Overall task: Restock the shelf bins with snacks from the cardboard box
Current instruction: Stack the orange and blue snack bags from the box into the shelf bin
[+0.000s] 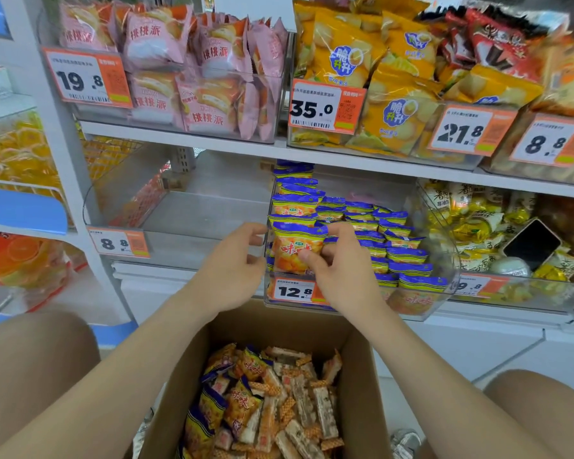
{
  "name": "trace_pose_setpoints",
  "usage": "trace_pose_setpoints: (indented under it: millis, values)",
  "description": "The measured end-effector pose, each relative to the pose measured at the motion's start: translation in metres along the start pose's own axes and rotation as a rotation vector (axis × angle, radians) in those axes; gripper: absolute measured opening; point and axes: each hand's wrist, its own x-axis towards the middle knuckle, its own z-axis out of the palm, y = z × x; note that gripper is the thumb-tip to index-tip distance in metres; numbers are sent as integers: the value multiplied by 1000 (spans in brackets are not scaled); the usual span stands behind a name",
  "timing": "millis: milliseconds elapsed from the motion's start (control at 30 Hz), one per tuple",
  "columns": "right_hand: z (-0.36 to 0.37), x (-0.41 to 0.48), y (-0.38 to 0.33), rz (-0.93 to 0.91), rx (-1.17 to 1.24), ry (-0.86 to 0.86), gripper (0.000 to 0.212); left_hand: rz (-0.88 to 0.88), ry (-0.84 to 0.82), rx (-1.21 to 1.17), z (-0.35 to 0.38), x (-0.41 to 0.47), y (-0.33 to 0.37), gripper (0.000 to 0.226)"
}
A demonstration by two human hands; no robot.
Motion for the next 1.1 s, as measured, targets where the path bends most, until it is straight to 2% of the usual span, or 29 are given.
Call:
trace_pose_setpoints:
  millis: [133,267,433,533,633,700,767,833,900,967,1033,1100]
  values:
    - [3,5,-2,-9,-41,-5,49,20,-24,30,8,-1,1,54]
    - [3,6,-10,-72,-83,10,49,66,4,48,8,1,-3,69]
    - [8,2,-8,-129,-270,28,45,93,-4,142,11,3,-9,71]
    - [5,1,-6,-134,-267,29,45,85,44,141,15,-3,-7,61]
    - [-6,-8,-7,-152,-230,170,58,126,164,268,11,-10,-3,34]
    - [-17,-22,-15,-240,-211,274,41,178,178,330,4,-15,-3,19]
    - [-24,-37,-21,-313,-112,195,17,206,79,333,-3,-18,-8,12]
    - [-20,-54,-20,-308,-53,-3,6,202,-149,397,-3,-24,-17,11]
    - [-6,-72,-11,-257,-85,-197,8,178,-436,550,2,-29,-32,7]
    - [13,-85,3,-195,-135,-357,14,98,-646,682,13,-29,-53,18]
    - [33,-92,20,-130,-162,-474,23,7,-728,779,28,-25,-80,29]
    - [53,-94,38,-49,-172,-538,28,-71,-735,856,44,-19,-105,35]
